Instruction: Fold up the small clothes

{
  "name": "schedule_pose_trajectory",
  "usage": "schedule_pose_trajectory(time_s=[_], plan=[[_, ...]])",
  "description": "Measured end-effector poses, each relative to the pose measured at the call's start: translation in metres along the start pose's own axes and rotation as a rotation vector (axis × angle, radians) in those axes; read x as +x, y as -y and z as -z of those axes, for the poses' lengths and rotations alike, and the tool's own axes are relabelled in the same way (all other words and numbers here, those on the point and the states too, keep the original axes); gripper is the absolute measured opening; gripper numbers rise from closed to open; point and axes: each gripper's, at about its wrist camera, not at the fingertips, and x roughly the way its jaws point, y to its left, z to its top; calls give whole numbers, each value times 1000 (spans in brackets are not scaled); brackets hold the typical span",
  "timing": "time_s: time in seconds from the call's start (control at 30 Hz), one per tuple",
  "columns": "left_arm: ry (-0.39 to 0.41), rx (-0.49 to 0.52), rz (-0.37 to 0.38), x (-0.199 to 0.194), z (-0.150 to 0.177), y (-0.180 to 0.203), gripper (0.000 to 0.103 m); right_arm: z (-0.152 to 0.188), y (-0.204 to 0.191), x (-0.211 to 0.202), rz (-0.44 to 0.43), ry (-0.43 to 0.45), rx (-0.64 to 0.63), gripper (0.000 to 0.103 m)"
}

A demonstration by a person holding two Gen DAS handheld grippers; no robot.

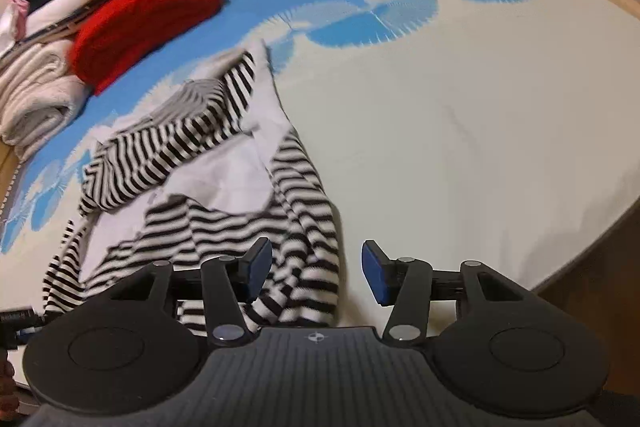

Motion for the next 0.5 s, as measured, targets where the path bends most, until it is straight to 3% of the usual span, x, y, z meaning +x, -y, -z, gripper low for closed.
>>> schedule_pose_trajectory(time_s=[0.03,0.1,0.23,0.37,0.5], plan=[[-13,-8,2,2,0,-3,66,1,1,4,5,-13,1,52],[-5,-33,68,-4,-2,-7,44,2,6,10,9,-27,12,52],[14,-80,121,-11,-2,-14,45,-4,15,16,-3,-32,67,54],[29,-151,198,-15,-5,-22,63,-8,22,27,-23,-59,163,57],[-4,-153,168,-6,-6,-14,64,-3,19,45,-38,-140,210,57]])
